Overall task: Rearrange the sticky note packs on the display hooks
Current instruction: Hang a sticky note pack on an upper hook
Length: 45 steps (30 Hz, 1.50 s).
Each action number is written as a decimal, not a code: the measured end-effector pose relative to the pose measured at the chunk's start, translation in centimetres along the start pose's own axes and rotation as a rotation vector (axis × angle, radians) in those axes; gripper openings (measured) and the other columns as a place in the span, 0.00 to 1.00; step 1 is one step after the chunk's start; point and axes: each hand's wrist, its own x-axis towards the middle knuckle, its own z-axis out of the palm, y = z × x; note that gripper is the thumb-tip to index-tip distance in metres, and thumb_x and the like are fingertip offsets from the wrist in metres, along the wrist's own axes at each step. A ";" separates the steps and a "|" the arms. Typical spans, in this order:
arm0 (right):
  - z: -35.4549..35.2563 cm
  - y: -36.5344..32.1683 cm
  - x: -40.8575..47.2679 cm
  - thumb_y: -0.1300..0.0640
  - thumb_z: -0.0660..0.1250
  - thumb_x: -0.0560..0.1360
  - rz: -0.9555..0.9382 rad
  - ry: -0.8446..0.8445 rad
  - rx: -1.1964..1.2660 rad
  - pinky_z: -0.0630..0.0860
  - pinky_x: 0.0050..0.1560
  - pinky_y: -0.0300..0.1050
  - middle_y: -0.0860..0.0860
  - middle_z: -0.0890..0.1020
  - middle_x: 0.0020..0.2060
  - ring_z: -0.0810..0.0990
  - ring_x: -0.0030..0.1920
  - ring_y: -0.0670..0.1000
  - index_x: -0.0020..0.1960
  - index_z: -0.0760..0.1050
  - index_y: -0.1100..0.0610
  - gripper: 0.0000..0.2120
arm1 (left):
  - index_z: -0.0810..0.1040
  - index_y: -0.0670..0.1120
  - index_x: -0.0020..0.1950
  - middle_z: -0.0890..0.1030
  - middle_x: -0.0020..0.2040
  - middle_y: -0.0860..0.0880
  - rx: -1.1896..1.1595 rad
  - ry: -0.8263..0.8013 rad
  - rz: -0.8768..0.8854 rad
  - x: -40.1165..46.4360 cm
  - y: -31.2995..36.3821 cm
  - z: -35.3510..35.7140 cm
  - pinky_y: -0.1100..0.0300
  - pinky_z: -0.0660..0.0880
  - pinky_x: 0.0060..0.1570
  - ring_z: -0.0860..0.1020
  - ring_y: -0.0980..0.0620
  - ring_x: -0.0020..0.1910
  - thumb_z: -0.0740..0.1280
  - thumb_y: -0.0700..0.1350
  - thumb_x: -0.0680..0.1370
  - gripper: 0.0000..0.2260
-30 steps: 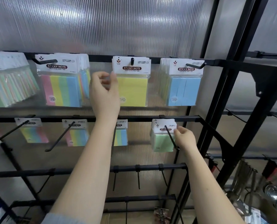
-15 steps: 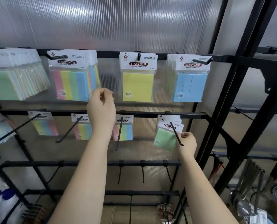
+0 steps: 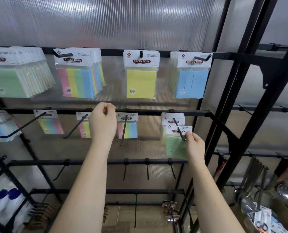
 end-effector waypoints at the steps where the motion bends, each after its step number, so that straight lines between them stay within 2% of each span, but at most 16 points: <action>1: -0.2 -0.1 -0.5 0.56 0.58 0.79 0.007 0.008 0.021 0.55 0.33 0.44 0.50 0.63 0.30 0.59 0.32 0.47 0.36 0.67 0.60 0.14 | 0.73 0.53 0.37 0.78 0.36 0.51 0.008 -0.006 -0.004 -0.3 -0.2 0.0 0.58 0.70 0.35 0.76 0.50 0.38 0.58 0.43 0.78 0.12; 5: -1.0 -0.5 -2.1 0.55 0.56 0.80 0.020 0.038 -0.016 0.54 0.31 0.44 0.49 0.61 0.28 0.58 0.30 0.48 0.33 0.61 0.56 0.17 | 0.75 0.50 0.39 0.78 0.36 0.51 0.052 -0.025 -0.023 -1.4 -0.7 0.0 0.61 0.69 0.33 0.76 0.51 0.37 0.58 0.42 0.78 0.10; 8: -1.8 -1.0 -2.8 0.56 0.56 0.79 0.011 0.049 -0.097 0.57 0.31 0.44 0.50 0.64 0.27 0.61 0.29 0.49 0.34 0.64 0.58 0.16 | 0.76 0.49 0.42 0.79 0.37 0.52 0.075 -0.051 -0.028 -1.8 -1.1 0.0 0.62 0.69 0.32 0.76 0.53 0.36 0.58 0.42 0.78 0.10; 16: -3.2 -3.3 -3.8 0.57 0.57 0.78 -0.063 0.059 -0.217 0.52 0.30 0.44 0.50 0.59 0.26 0.57 0.29 0.51 0.31 0.55 0.54 0.19 | 0.76 0.49 0.44 0.80 0.39 0.52 0.154 -0.128 -0.145 -0.5 -3.5 -0.1 0.63 0.68 0.33 0.77 0.53 0.38 0.57 0.42 0.79 0.09; 23: -2.7 -5.5 -3.9 0.56 0.57 0.77 -0.117 0.096 -0.280 0.54 0.29 0.42 0.48 0.62 0.24 0.60 0.26 0.50 0.29 0.56 0.54 0.19 | 0.78 0.44 0.53 0.80 0.44 0.48 0.162 -0.261 -0.267 2.2 -5.8 1.4 0.52 0.76 0.52 0.77 0.47 0.47 0.57 0.42 0.80 0.10; 25: -2.3 -5.8 -3.7 0.56 0.57 0.76 -0.116 0.086 -0.267 0.54 0.28 0.42 0.48 0.61 0.24 0.59 0.26 0.49 0.29 0.55 0.54 0.19 | 0.78 0.44 0.53 0.78 0.43 0.47 0.188 -0.299 -0.296 2.9 -6.4 2.1 0.55 0.75 0.47 0.76 0.47 0.44 0.56 0.41 0.79 0.11; 28: -1.4 -6.1 -3.2 0.56 0.58 0.76 -0.128 0.068 -0.268 0.54 0.28 0.42 0.48 0.61 0.24 0.59 0.26 0.49 0.29 0.58 0.55 0.18 | 0.75 0.45 0.43 0.75 0.38 0.47 0.242 -0.376 -0.353 3.6 -6.8 3.2 0.60 0.67 0.38 0.73 0.46 0.42 0.55 0.40 0.79 0.10; 29: -1.1 -6.2 -3.0 0.56 0.58 0.76 -0.127 0.063 -0.267 0.54 0.28 0.42 0.48 0.62 0.24 0.59 0.26 0.49 0.30 0.60 0.56 0.17 | 0.77 0.43 0.47 0.77 0.43 0.44 0.247 -0.405 -0.373 3.9 -6.9 3.6 0.59 0.68 0.42 0.74 0.44 0.47 0.55 0.39 0.79 0.11; 30: -0.8 -6.3 -2.9 0.56 0.58 0.76 -0.125 0.056 -0.260 0.54 0.28 0.42 0.48 0.62 0.24 0.60 0.26 0.49 0.31 0.61 0.56 0.16 | 0.76 0.41 0.57 0.77 0.53 0.41 0.256 -0.424 -0.388 4.1 -7.2 4.0 0.56 0.68 0.49 0.73 0.42 0.55 0.55 0.40 0.79 0.13; 31: -0.5 -6.4 -2.7 0.55 0.58 0.77 -0.126 0.045 -0.249 0.55 0.28 0.42 0.49 0.64 0.24 0.61 0.26 0.49 0.32 0.63 0.57 0.15 | 0.71 0.39 0.66 0.74 0.62 0.39 0.271 -0.438 -0.408 4.3 -7.2 4.3 0.54 0.68 0.56 0.71 0.41 0.62 0.55 0.40 0.80 0.16; 33: -0.1 -6.5 -2.4 0.55 0.58 0.76 -0.131 0.024 -0.231 0.56 0.29 0.42 0.50 0.66 0.26 0.63 0.28 0.50 0.34 0.67 0.59 0.14 | 0.64 0.38 0.71 0.69 0.69 0.40 0.278 -0.458 -0.443 4.6 -7.4 4.9 0.52 0.66 0.62 0.68 0.42 0.67 0.55 0.40 0.80 0.19; 35: 0.2 -6.5 -2.2 0.55 0.58 0.76 -0.138 0.016 -0.222 0.57 0.30 0.42 0.50 0.67 0.26 0.63 0.29 0.50 0.34 0.68 0.59 0.13 | 0.65 0.38 0.71 0.70 0.68 0.40 0.258 -0.462 -0.452 5.0 -8.0 5.4 0.54 0.68 0.58 0.70 0.43 0.63 0.56 0.40 0.80 0.18; 37: 0.5 -6.6 -1.9 0.56 0.58 0.76 -0.139 0.017 -0.226 0.56 0.29 0.42 0.50 0.65 0.26 0.62 0.28 0.50 0.33 0.65 0.58 0.14 | 0.69 0.38 0.67 0.74 0.62 0.40 0.243 -0.450 -0.437 5.3 -8.5 5.7 0.59 0.70 0.47 0.72 0.46 0.52 0.56 0.39 0.80 0.16; 41: 1.3 -6.9 -1.3 0.55 0.58 0.77 -0.147 0.015 -0.240 0.55 0.30 0.43 0.52 0.65 0.29 0.60 0.29 0.50 0.35 0.66 0.59 0.13 | 0.78 0.39 0.51 0.77 0.45 0.42 0.246 -0.347 -0.411 5.2 -10.0 6.1 0.60 0.65 0.37 0.72 0.48 0.39 0.55 0.37 0.78 0.11; 43: 1.6 -7.0 -1.1 0.55 0.57 0.77 -0.146 0.008 -0.238 0.55 0.30 0.43 0.53 0.66 0.29 0.61 0.29 0.50 0.35 0.67 0.60 0.14 | 0.78 0.40 0.52 0.78 0.46 0.44 0.212 -0.297 -0.408 4.6 -10.4 6.3 0.61 0.66 0.34 0.74 0.50 0.37 0.56 0.38 0.79 0.11; 45: 1.8 -6.9 -1.0 0.55 0.57 0.77 -0.143 0.008 -0.228 0.56 0.31 0.43 0.54 0.68 0.31 0.62 0.30 0.50 0.35 0.69 0.63 0.15 | 0.76 0.40 0.60 0.78 0.53 0.45 0.164 -0.224 -0.400 4.1 -10.6 6.3 0.63 0.68 0.35 0.75 0.50 0.43 0.58 0.40 0.79 0.12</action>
